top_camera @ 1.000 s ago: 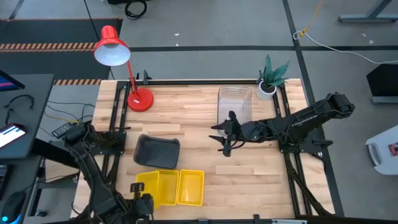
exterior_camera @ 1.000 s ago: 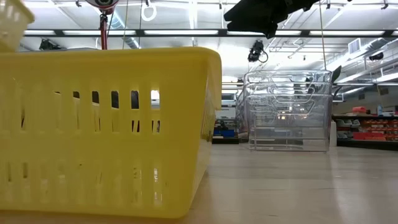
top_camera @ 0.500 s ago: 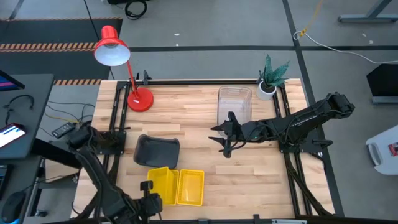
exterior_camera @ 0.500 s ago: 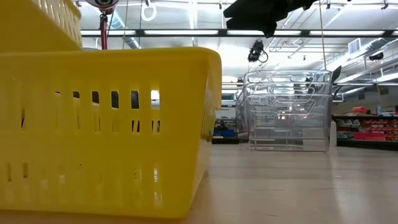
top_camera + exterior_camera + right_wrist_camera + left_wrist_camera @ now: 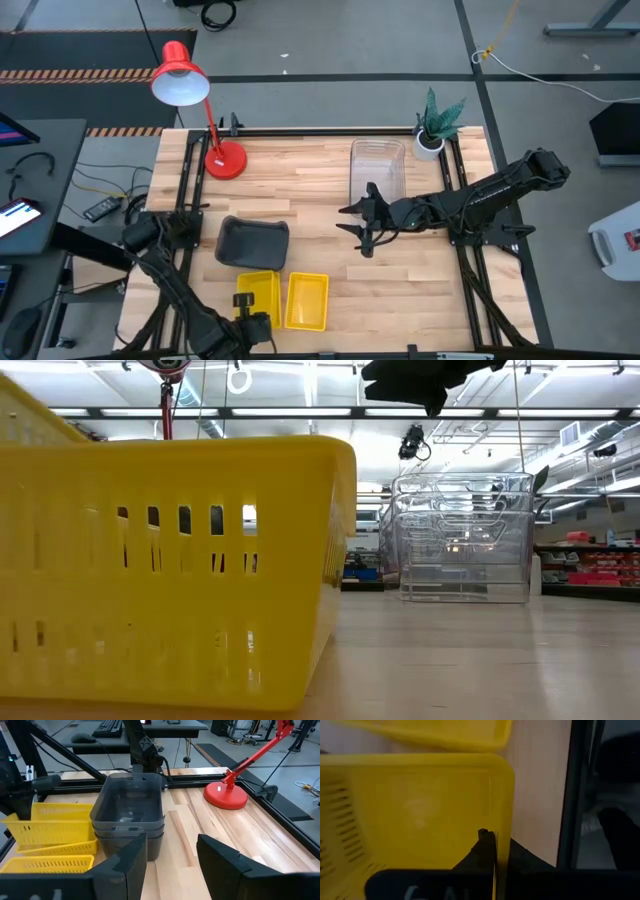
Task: Stack baskets by color
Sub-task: Stack the left yellow bin on the middle yellow bin, then stack the right yellow bin on the left yellow bin
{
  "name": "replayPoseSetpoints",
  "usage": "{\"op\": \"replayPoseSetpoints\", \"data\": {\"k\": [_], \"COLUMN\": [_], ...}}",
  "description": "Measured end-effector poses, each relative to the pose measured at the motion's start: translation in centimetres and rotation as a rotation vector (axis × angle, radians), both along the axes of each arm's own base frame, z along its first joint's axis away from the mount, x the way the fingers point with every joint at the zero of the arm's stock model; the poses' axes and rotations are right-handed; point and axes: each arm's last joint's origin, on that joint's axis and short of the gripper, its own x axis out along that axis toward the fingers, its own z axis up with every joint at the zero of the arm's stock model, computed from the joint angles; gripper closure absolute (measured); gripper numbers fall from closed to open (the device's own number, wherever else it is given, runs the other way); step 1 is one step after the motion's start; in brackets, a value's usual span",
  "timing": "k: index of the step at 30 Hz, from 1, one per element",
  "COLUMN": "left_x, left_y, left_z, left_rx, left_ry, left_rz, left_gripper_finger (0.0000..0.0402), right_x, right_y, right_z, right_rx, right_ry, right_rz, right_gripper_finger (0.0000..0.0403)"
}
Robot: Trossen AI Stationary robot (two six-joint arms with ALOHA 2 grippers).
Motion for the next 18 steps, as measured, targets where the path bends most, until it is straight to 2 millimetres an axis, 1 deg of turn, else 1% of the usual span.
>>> {"op": "replayPoseSetpoints", "data": {"k": [4, 7, 9, 13, 18], "left_x": [0.4, 0.4, 0.5, 0.7, 1.4], "left_y": [0.1, 0.1, 0.2, 0.3, 0.9], "left_z": [-0.4, -0.4, -0.4, -0.5, 0.0], "left_rx": [-0.032, -0.038, -0.047, -0.077, -0.103], "left_ry": [0.056, 0.055, 0.06, 0.1, 0.118], "left_rz": [-0.005, 0.014, 0.023, 0.025, 0.035], "left_gripper_finger": [0.0392, 0.0379, 0.0361, 0.0311, 0.0254], "right_x": [0.0, 0.0, 0.0, 0.0, 0.0], "right_y": [0.0, 0.0, 0.1, 0.1, 0.1], "right_z": [0.0, 0.0, 0.0, 0.0, 0.0], "right_rx": [0.0, 0.007, 0.008, 0.008, 0.008], "right_ry": [0.0, 0.0, 0.0, 0.0, 0.0], "right_rz": [0.0, 0.014, 0.016, 0.016, 0.016], "right_gripper_finger": [0.0226, 0.0226, 0.0226, 0.0226, 0.0226]}}
